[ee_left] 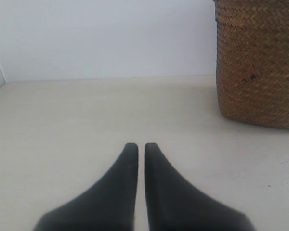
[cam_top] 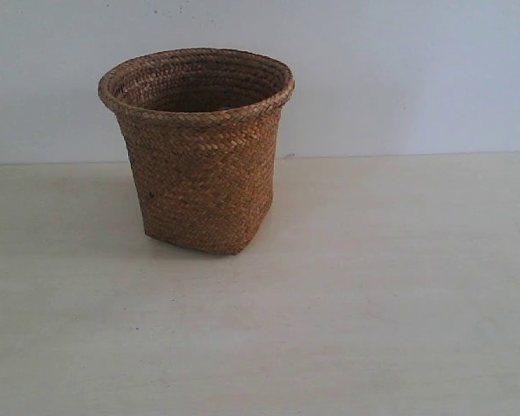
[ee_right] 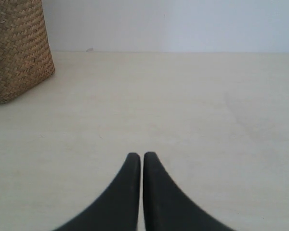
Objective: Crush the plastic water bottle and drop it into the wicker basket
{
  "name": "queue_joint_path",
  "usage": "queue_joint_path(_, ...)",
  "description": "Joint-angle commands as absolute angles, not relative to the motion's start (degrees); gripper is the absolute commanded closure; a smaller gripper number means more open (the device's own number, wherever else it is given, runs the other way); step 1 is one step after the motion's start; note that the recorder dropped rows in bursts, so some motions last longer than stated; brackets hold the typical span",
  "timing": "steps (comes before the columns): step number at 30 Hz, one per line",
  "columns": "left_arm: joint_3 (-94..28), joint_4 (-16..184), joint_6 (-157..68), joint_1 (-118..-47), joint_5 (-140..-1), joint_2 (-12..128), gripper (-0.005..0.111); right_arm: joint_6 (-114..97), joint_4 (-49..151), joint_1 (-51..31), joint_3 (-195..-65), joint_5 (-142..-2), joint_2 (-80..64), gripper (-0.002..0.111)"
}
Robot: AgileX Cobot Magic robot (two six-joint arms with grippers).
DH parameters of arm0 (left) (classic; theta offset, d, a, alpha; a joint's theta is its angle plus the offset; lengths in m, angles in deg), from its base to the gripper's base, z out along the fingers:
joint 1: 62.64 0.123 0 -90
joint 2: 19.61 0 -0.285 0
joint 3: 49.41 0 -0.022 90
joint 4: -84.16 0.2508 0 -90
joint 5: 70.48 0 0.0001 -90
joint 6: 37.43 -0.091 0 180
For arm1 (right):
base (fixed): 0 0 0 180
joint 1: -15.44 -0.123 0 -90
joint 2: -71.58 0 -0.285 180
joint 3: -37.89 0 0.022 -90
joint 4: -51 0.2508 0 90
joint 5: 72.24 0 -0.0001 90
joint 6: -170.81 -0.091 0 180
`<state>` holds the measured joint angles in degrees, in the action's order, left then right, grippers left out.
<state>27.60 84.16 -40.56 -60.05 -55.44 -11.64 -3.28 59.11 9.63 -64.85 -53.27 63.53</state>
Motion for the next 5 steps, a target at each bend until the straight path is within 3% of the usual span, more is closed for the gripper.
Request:
queue_joint_path(1, 27.8, 84.2, -40.1, -59.9, -55.9, -11.8, 0.103, -2.8, 59.2, 9.7, -64.9, -53.4, 63.8, 0.108)
queue_joint_path(5, 27.8, 84.2, -40.1, -59.9, -55.9, -11.8, 0.103, -2.8, 59.3, 9.7, -64.9, -53.4, 63.8, 0.108)
